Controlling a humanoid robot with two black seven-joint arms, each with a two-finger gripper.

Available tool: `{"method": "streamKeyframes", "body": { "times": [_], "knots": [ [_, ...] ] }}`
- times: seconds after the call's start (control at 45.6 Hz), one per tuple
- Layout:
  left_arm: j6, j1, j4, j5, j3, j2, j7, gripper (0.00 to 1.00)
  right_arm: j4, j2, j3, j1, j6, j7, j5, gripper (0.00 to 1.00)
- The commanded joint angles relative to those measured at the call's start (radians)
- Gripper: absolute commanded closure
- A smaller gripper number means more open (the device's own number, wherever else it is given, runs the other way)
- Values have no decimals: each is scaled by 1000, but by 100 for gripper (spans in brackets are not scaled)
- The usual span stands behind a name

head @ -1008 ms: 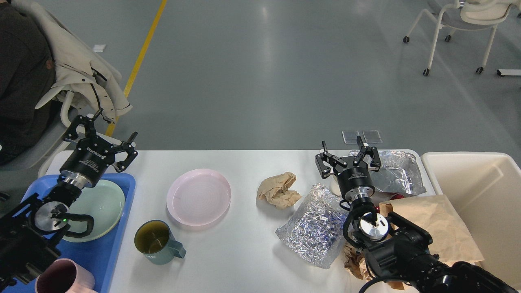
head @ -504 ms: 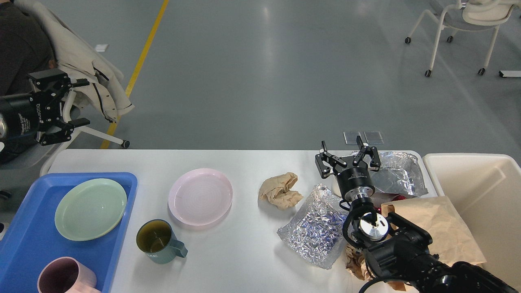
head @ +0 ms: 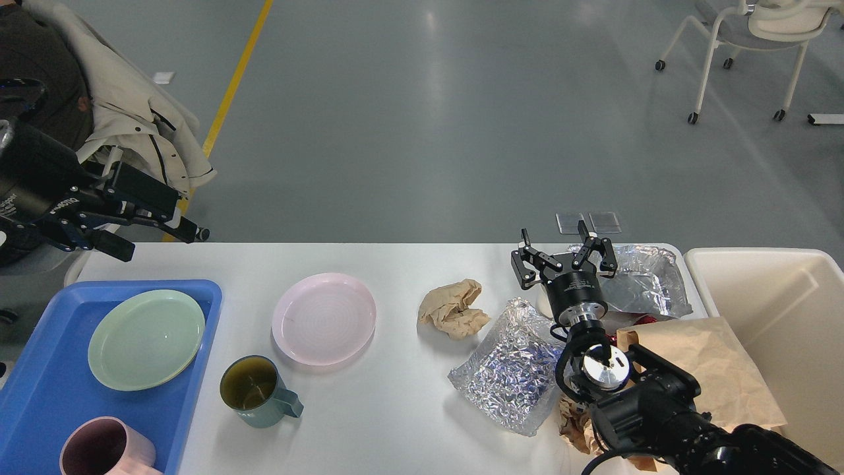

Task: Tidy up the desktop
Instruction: 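Reach the left gripper down to the green mug and grasp it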

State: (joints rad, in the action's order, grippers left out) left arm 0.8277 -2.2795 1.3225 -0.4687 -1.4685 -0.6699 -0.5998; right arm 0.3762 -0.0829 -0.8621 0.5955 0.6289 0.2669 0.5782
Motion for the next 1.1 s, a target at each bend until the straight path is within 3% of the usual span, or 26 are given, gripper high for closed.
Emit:
{"method": "streamKeyframes", "body": {
  "times": [0.0, 0.153, 0.263, 0.482, 0.57, 0.68, 0.899, 1.074],
  "knots": [
    [-41, -34, 80, -73, -4, 78, 3, 1, 0, 0, 0, 0, 0, 0, 0, 0],
    [-90, 27, 124, -77, 5, 188, 26, 1, 0, 0, 0, 0, 0, 0, 0, 0],
    [-247, 153, 152, -79, 19, 237, 46, 1, 0, 0, 0, 1, 0, 0, 0, 0],
    [-554, 362, 193, -77, 46, 237, 236, 5, 1, 0, 0, 1, 0, 0, 0, 0],
    [-670, 425, 185, -76, 59, 237, 278, 22, 1, 0, 0, 0, 0, 0, 0, 0],
    [-699, 466, 185, -82, 59, 240, 321, 34, 3, 0, 0, 0, 0, 0, 0, 0],
    [-771, 535, 181, -77, 91, 250, 388, 36, 3, 0, 0, 0, 0, 0, 0, 0],
    [-823, 606, 169, -77, 117, 283, 414, 46, 3, 0, 0, 0, 0, 0, 0, 0]
  ]
}}
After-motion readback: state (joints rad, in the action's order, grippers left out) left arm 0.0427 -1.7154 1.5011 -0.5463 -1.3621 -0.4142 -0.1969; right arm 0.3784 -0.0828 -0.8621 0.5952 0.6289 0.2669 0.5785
